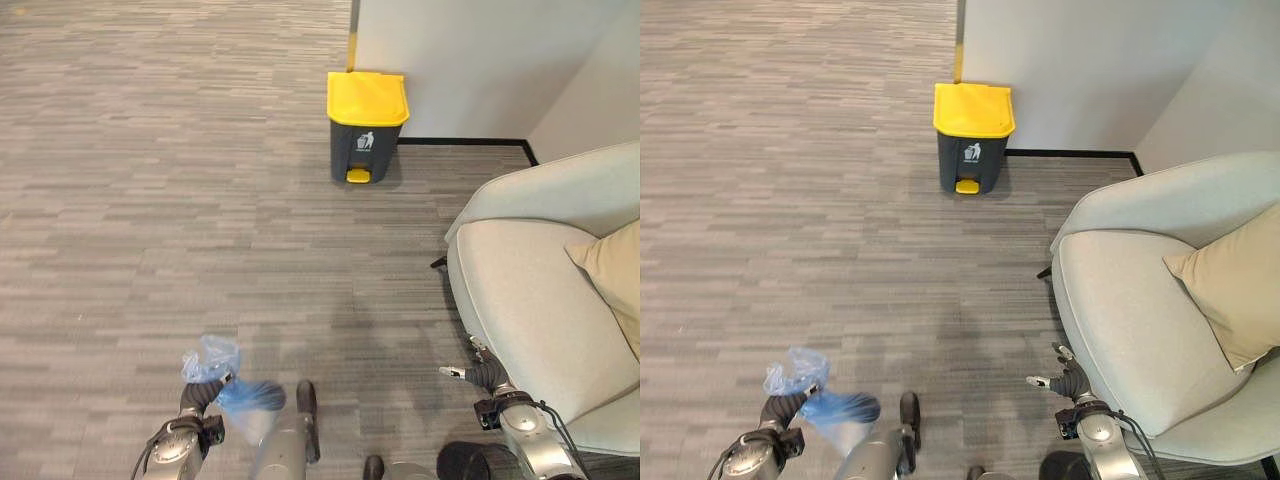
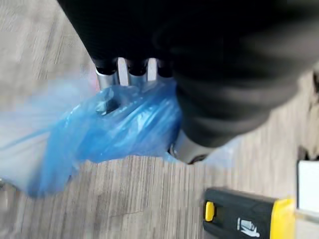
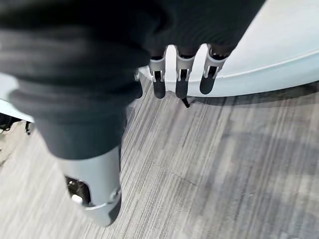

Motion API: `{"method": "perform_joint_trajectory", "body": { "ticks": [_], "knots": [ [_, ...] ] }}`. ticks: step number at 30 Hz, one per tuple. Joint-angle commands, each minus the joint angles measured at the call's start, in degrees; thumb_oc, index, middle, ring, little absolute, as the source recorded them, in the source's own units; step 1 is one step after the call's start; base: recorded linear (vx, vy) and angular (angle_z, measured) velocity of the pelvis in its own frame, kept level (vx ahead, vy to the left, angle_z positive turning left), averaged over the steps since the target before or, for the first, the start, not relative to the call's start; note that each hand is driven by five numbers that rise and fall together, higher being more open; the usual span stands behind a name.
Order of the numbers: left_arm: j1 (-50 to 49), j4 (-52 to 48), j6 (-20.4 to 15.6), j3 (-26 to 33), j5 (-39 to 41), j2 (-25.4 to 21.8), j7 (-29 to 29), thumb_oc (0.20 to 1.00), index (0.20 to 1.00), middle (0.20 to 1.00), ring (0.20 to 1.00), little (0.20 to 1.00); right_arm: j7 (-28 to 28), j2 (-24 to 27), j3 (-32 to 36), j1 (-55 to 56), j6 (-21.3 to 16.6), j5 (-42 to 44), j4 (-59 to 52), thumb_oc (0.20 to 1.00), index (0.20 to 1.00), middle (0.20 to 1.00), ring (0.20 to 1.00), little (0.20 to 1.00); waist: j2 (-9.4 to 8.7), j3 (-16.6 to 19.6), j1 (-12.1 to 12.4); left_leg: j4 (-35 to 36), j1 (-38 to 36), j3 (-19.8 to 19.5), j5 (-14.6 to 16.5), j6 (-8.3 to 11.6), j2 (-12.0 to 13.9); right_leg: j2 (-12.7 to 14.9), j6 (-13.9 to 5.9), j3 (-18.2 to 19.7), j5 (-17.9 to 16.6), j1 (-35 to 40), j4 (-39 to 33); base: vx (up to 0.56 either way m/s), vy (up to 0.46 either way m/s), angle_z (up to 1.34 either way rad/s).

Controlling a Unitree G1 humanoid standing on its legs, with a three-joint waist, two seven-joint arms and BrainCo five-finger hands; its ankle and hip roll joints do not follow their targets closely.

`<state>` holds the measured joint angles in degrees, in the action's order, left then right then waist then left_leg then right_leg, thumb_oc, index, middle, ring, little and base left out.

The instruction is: Gather garbage on tea table into small bin, then transfer packed bag to large trash can.

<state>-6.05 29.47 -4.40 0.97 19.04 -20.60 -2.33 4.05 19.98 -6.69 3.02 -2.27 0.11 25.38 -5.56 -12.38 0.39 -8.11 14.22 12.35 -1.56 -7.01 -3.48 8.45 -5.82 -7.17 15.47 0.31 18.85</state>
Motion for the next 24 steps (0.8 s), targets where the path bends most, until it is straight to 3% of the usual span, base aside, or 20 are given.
{"method": "perform_joint_trajectory", "body": {
  "ticks": [1,5,8,9,10,12,15,18,19,20,21,23,24],
  "knots": [
    [-0.6,-5.1,-3.0,0.8,-1.7,-2.9,-0.3,0.200,0.200,0.200,0.200,0.200,-0.3,1.0,-0.6,-2.6,-2.2,1.3,-1.2,1.000,1.000,1.000,1.000,1.000,0.54,0.5,1.2,-5.7,-2.0,-1.8,9.6,4.64,2.5,-0.4,-2.45,1.2,-10.0,-4.9,-1.1,0.23,0.205,-0.09],
    [0.2,-4.6,-3.3,0.5,-1.4,-3.0,-0.7,0.200,0.200,0.200,0.200,0.200,-0.5,1.0,-0.8,-3.1,-1.9,1.4,-1.2,1.000,1.000,1.000,1.000,1.000,1.45,-0.6,0.0,-2.9,-6.0,-1.9,10.7,4.18,1.8,1.0,-2.11,-0.7,-14.6,-11.1,0.3,0.18,0.086,-0.13],
    [0.2,-4.5,-3.5,0.5,-0.9,-2.9,-0.8,0.200,0.200,0.200,0.200,0.200,-0.4,1.4,-1.1,-3.4,-1.5,1.3,-0.6,1.000,1.000,1.000,1.000,1.000,2.91,-1.8,-1.3,0.2,-11.8,-2.5,12.9,5.01,2.0,2.9,-3.26,-5.3,-16.5,-16.6,-6.1,0.40,-0.012,0.05],
    [0.5,-4.3,-3.6,0.5,-0.8,-2.8,-0.8,0.200,0.200,0.200,0.200,0.200,-0.4,1.4,-1.1,-3.3,-1.5,1.3,-0.5,1.000,1.000,1.000,1.000,1.000,2.63,-2.1,-1.8,0.1,-11.9,-2.4,12.1,5.09,1.7,3.4,-3.02,-6.2,-18.0,-17.3,-7.8,0.41,-0.067,0.04],
    [0.9,-3.8,-3.6,0.5,-0.7,-2.7,-0.9,0.200,0.200,0.200,0.200,0.200,-0.4,1.4,-1.2,-3.2,-1.4,1.2,-0.4,1.000,1.000,1.000,1.000,1.000,2.98,-2.2,-2.0,0.2,-13.5,-3.1,13.6,5.63,2.0,3.2,-3.73,-6.5,-17.5,-17.6,-8.7,0.20,-0.101,0.03],
    [1.6,-3.9,-3.8,0.1,-0.8,-2.6,-1.1,0.200,0.200,0.200,0.200,0.200,-0.3,1.8,-0.9,-2.6,-1.6,1.1,-0.4,1.000,1.000,1.000,1.000,1.000,2.70,-2.7,-2.9,0.4,-16.0,-4.2,14.0,6.48,1.6,3.9,-4.20,-6.8,-20.1,-19.0,-9.9,0.32,-0.159,0.33],
    [0.9,-4.0,-3.7,0.1,-0.9,-2.3,-0.6,0.200,0.200,0.200,0.200,0.200,-0.5,2.1,-0.3,-1.3,-1.6,1.1,-0.7,1.000,1.000,1.000,1.000,1.000,2.15,-1.1,-3.2,0.2,-18.3,-5.6,15.1,7.93,2.1,3.4,-3.52,-6.2,-19.4,-16.9,-9.9,0.39,-0.237,0.66],
    [0.0,-3.9,-3.3,0.1,-1.0,-1.7,-0.3,0.200,0.200,0.200,0.200,0.200,-0.6,2.4,-0.1,-0.4,-1.4,0.9,-0.8,1.000,1.000,1.000,1.000,1.000,2.44,0.4,-3.8,0.2,-19.5,-6.3,14.0,9.25,3.6,2.7,-2.82,-7.2,-18.8,-15.9,-9.9,0.30,-0.211,0.67],
    [-0.9,-4.0,-2.9,0.1,-1.1,-1.5,0.1,0.200,0.200,0.200,0.200,0.200,-0.9,2.8,0.5,0.8,-1.5,1.1,-1.2,1.000,1.000,1.000,1.000,1.000,3.13,1.1,-4.0,-1.6,-19.7,-6.7,12.1,10.78,5.5,1.2,-1.76,-8.0,-17.3,-14.5,-9.3,0.19,-0.175,0.50],
    [-1.0,-4.0,-2.9,0.1,-1.1,-1.5,0.1,0.200,0.200,0.200,0.200,0.200,-0.9,2.7,0.5,0.8,-1.5,1.1,-1.2,1.000,1.000,1.000,1.000,1.000,2.97,1.2,-4.1,-1.5,-19.5,-6.8,11.9,10.74,5.3,1.4,-1.76,-8.0,-17.5,-14.6,-9.5,0.37,-0.324,0.30],
    [-1.5,-4.0,-2.5,0.3,-1.1,-1.3,0.6,0.200,0.200,0.200,0.200,0.200,-0.9,3.0,0.9,1.5,-1.4,1.2,-0.8,1.000,1.000,1.000,1.000,1.000,3.37,2.2,-4.5,-3.6,-19.4,-6.4,8.8,12.41,7.6,-0.2,-0.48,-8.9,-15.8,-13.1,-9.8,0.25,-0.243,0.16],
    [-1.7,-4.1,-2.2,0.2,-1.3,-1.0,0.9,0.200,0.200,0.200,0.200,0.200,-0.8,3.6,1.2,1.9,-1.6,1.4,-0.4,1.000,1.000,1.000,1.000,1.000,3.44,2.2,-4.5,-11.5,-17.1,-6.4,5.0,13.30,9.5,-2.3,1.41,-9.2,-13.7,-10.2,-11.1,0.30,-0.309,0.11],
    [-1.6,-4.1,-2.2,0.2,-1.3,-1.1,0.9,0.200,0.200,0.200,0.200,0.200,-0.8,3.6,1.2,1.8,-1.6,1.4,-0.4,1.000,1.000,1.000,1.000,1.000,3.25,2.3,-4.6,-11.4,-16.8,-6.5,4.7,13.23,9.3,-2.1,1.40,-9.3,-13.9,-10.4,-11.3,0.20,-0.199,-0.07]
  ]
}}
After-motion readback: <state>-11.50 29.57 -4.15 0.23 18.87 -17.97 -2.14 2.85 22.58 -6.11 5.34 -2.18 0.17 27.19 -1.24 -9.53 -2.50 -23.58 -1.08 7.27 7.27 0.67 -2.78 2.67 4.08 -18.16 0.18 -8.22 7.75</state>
